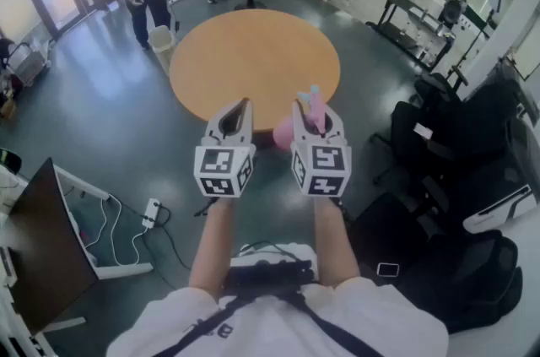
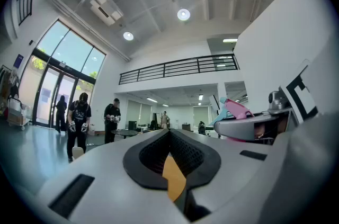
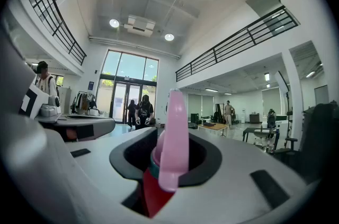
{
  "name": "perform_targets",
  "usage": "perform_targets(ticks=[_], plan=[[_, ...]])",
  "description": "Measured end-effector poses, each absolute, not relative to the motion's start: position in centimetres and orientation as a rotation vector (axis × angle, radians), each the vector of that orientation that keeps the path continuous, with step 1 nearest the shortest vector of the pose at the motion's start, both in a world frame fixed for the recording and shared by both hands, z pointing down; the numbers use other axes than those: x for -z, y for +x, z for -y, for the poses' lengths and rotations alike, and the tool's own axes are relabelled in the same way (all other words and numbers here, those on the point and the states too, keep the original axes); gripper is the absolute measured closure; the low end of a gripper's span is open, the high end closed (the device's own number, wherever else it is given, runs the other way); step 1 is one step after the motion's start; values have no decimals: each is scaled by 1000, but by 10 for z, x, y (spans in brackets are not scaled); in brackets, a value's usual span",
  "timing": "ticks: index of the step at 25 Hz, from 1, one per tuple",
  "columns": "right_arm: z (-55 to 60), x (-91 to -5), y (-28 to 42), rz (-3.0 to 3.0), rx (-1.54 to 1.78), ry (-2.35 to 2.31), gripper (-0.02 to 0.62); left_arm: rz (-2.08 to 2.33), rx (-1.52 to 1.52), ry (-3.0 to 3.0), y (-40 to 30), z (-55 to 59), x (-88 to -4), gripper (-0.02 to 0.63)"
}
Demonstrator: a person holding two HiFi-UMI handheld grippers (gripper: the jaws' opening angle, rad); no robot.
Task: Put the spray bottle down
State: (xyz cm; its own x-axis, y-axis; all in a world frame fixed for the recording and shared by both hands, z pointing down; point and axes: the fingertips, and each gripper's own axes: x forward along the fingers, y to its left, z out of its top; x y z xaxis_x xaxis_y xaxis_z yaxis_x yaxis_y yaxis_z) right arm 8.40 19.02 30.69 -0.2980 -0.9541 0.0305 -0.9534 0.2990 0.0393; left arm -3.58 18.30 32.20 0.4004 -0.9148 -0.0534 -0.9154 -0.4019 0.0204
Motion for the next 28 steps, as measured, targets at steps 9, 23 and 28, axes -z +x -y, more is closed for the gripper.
perform_targets(ticks=[9, 23, 28], plan=[[-198, -305, 78, 2457, 22, 1886, 472, -1662, -93, -2655, -42, -186, -323, 595], [-221, -321, 53, 2419, -41, 1968, 469, -1567, -64, -2736, -60, -202, -338, 595], [-233, -328, 35, 2390, -16, 1943, 469, -1554, -85, -2757, -70, -206, -341, 595]])
